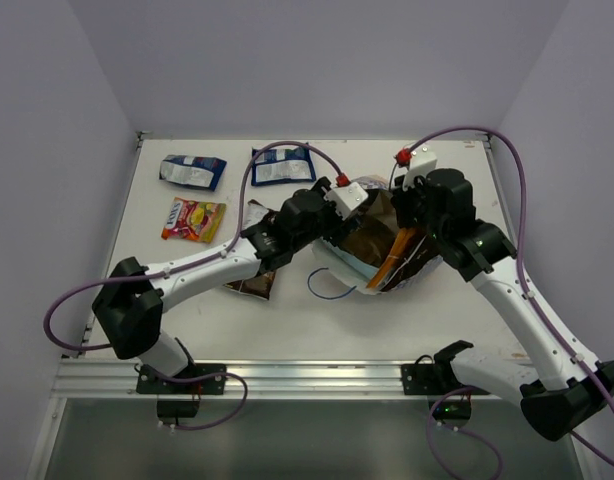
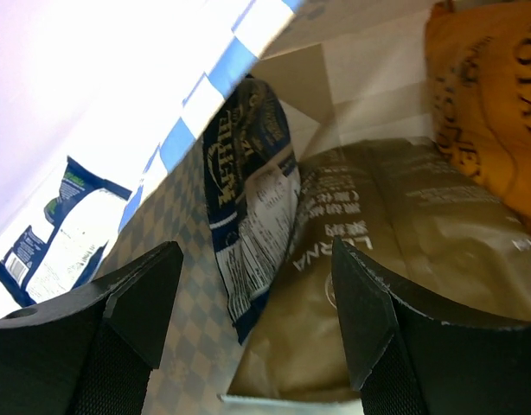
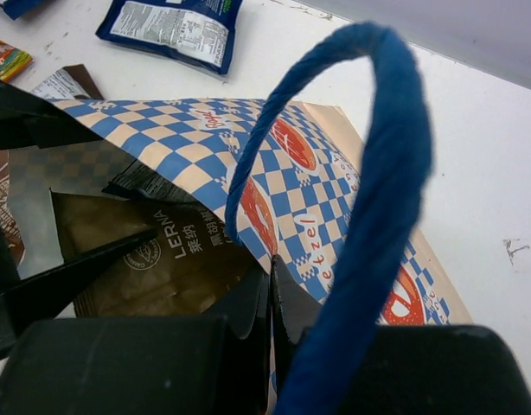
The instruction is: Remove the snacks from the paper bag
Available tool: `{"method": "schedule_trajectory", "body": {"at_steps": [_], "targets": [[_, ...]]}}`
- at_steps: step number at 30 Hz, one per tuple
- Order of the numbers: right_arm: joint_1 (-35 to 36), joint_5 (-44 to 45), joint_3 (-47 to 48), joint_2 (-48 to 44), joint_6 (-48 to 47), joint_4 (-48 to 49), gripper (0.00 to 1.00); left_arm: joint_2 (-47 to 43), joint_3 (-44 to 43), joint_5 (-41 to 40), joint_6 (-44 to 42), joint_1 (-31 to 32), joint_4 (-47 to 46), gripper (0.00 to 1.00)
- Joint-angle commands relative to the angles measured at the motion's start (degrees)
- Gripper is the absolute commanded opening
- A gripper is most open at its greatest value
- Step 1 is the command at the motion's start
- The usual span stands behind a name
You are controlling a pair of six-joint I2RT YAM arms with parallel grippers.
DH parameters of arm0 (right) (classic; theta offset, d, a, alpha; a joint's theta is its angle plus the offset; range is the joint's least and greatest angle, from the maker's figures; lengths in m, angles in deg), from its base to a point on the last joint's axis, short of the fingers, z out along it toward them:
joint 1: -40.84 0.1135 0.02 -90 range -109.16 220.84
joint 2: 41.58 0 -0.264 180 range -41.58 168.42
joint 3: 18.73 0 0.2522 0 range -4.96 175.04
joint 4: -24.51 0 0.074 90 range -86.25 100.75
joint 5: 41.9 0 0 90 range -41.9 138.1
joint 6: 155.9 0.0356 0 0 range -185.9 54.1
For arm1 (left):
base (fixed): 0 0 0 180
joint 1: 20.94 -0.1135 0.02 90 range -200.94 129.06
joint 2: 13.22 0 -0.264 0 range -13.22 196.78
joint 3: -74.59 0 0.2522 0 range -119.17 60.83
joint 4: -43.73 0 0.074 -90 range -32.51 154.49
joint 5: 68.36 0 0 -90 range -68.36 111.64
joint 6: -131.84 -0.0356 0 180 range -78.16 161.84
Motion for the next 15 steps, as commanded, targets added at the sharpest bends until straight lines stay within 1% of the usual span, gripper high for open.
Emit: {"method": "schedule_trajectory", "body": {"at_steps": [1, 5, 11, 15], "targets": [[0.3, -2.7, 2.3, -0.1, -0.3, 0.2, 0.00, 1.5, 0.8, -4.1, 0.0, -1.0, -7.9, 0.76], [0.3, -3.3, 1.7, -0.2, -0.2, 0.2, 0.00, 3.8, 0.4, -4.8, -0.2, -1.5, -10.5, 0.74], [0.4, -5.3, 1.0, -0.3, 0.0, 0.6, 0.00, 8.3, -1.2, -7.3, -0.2, -2.1, -13.7, 0.66], [0.4, -6.5, 0.7, -0.7, 0.4, 0.7, 0.00, 11.0, -1.0, -6.8, -0.8, -2.2, -17.4, 0.63]]}}
